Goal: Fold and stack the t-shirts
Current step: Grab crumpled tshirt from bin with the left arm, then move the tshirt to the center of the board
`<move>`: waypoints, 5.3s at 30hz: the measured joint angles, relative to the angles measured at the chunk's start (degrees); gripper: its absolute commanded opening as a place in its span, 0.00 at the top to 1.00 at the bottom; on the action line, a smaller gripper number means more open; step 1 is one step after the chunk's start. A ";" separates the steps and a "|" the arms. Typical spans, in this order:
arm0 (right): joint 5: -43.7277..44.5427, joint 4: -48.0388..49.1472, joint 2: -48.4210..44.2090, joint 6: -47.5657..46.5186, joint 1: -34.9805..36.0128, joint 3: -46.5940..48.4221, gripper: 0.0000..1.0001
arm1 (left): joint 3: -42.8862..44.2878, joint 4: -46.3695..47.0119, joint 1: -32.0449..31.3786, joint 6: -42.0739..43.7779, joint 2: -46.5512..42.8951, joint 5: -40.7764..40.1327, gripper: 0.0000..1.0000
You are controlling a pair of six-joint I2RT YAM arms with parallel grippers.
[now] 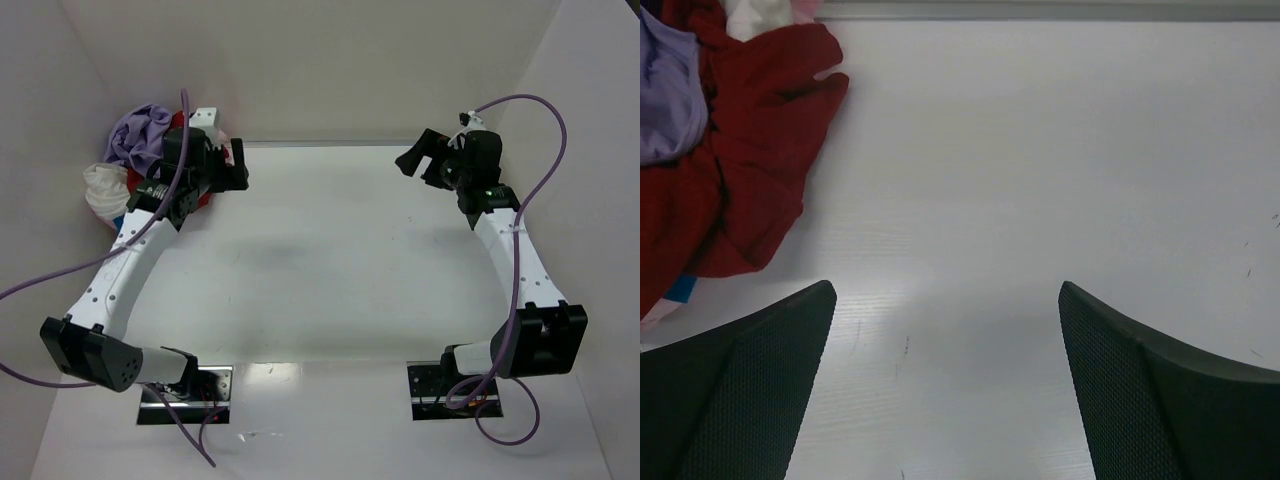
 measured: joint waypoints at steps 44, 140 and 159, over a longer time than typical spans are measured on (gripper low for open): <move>-7.32 2.43 2.78 -0.22 0.02 -1.53 0.00 | 33.90 3.50 31.82 -5.73 44.46 -8.83 0.09; 13.44 10.97 -8.55 -9.55 27.39 -8.41 0.17 | 72.32 -27.54 -18.21 -2.60 39.10 21.35 0.96; 13.68 15.74 -3.58 -11.87 27.39 -5.88 1.00 | 60.48 -28.89 -18.80 1.53 31.39 18.34 0.81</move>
